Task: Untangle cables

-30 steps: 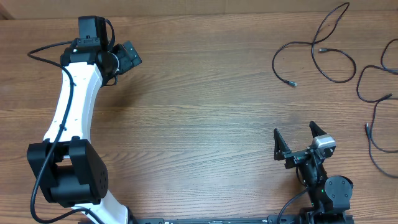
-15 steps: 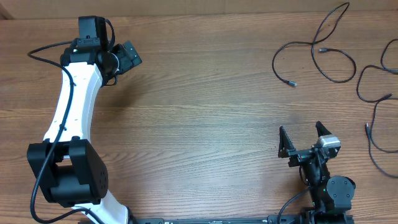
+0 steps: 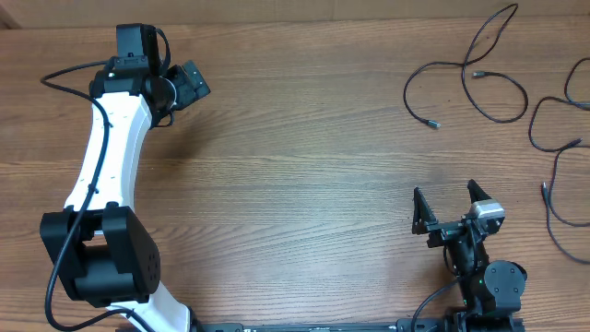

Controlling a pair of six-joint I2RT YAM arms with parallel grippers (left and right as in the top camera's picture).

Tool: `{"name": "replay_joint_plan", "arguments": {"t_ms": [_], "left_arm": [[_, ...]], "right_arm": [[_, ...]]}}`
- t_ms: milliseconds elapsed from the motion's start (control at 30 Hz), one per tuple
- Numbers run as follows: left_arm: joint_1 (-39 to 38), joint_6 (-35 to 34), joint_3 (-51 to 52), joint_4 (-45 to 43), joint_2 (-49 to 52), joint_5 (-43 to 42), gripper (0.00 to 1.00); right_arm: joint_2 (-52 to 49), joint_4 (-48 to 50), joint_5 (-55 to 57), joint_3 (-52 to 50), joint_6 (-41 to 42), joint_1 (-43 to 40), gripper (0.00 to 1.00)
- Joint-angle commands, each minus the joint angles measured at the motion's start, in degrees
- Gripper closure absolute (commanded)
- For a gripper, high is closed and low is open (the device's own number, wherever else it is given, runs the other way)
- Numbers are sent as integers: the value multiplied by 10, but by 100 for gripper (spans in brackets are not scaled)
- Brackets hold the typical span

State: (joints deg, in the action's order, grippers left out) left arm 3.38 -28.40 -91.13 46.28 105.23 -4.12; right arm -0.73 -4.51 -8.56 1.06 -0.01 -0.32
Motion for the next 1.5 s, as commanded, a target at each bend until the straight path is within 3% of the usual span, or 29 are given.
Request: {"name": "replay_joint_plan", "arguments": {"t_ms": [0, 1467], "left_arm": [[-4, -3, -13, 0, -19, -2, 0], [-4, -3, -13, 0, -19, -2, 0]], "right_arm": [[6, 3, 0, -6, 2, 2, 0], [6, 3, 0, -6, 2, -16, 0]]}}
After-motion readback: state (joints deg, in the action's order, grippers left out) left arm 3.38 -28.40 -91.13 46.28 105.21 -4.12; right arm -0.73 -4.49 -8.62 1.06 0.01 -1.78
